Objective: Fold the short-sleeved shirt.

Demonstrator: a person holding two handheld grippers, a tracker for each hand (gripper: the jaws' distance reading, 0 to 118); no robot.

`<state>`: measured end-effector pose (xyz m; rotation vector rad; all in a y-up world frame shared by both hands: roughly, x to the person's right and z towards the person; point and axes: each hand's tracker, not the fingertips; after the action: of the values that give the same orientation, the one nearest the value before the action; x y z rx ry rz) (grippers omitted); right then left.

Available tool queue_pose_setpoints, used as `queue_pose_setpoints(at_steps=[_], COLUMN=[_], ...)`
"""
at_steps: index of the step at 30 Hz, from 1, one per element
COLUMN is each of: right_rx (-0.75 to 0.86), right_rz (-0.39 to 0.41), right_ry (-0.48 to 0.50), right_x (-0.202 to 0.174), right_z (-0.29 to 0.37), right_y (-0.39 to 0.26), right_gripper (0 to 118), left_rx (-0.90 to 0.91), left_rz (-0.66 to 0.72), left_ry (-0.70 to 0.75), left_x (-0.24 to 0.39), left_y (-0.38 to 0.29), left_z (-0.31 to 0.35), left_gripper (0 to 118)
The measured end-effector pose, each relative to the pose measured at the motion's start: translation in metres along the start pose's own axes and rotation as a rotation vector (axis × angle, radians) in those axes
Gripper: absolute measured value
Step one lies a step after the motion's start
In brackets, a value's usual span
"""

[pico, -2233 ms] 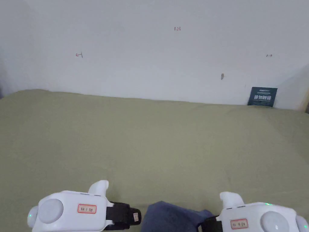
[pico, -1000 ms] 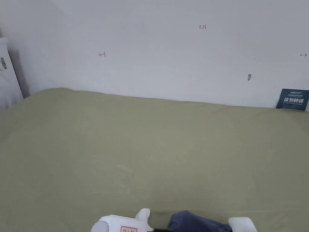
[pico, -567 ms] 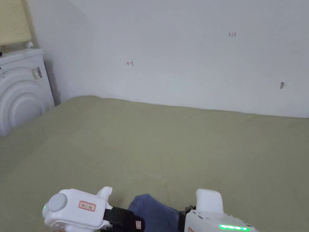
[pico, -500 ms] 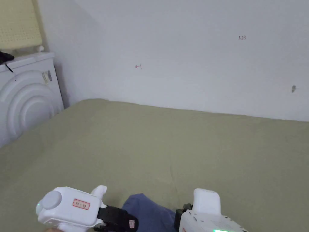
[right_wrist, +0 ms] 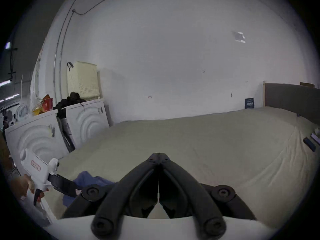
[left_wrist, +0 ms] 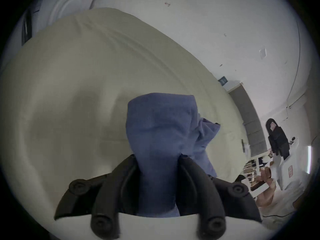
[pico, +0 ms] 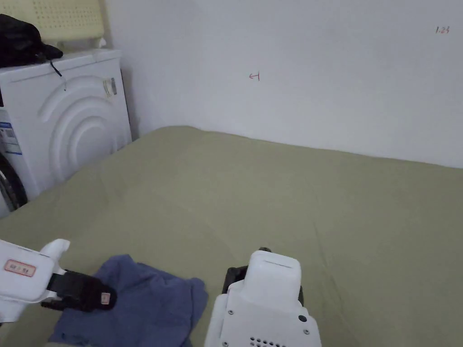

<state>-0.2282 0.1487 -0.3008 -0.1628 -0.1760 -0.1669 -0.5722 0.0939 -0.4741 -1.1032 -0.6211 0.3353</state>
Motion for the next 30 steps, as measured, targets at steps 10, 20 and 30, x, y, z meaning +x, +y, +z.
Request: queue_pose_setpoints(at_steps=[10, 20, 30], right_rx=[-0.037, -0.01, 0.011], right_rz=[0.005, 0.014, 0.038], right_ry=[-0.006, -0.031, -0.19], right_x=[-0.018, 0.07, 0.231], right_z=[0.013, 0.054, 0.128], right_y=[-0.034, 0.005, 0.036], right_gripper=[0, 0, 0], left_rx=[0.18, 0.31, 0.704], left_rz=[0.065, -0.165, -0.325], left_ry=[0.245, 0.467, 0.484], left_x=[-0.05, 0.082, 0.32], left_y=[0.023, -0.017, -0.124], left_z=[0.053, 0.095, -0.006], left_gripper=[99, 12, 2])
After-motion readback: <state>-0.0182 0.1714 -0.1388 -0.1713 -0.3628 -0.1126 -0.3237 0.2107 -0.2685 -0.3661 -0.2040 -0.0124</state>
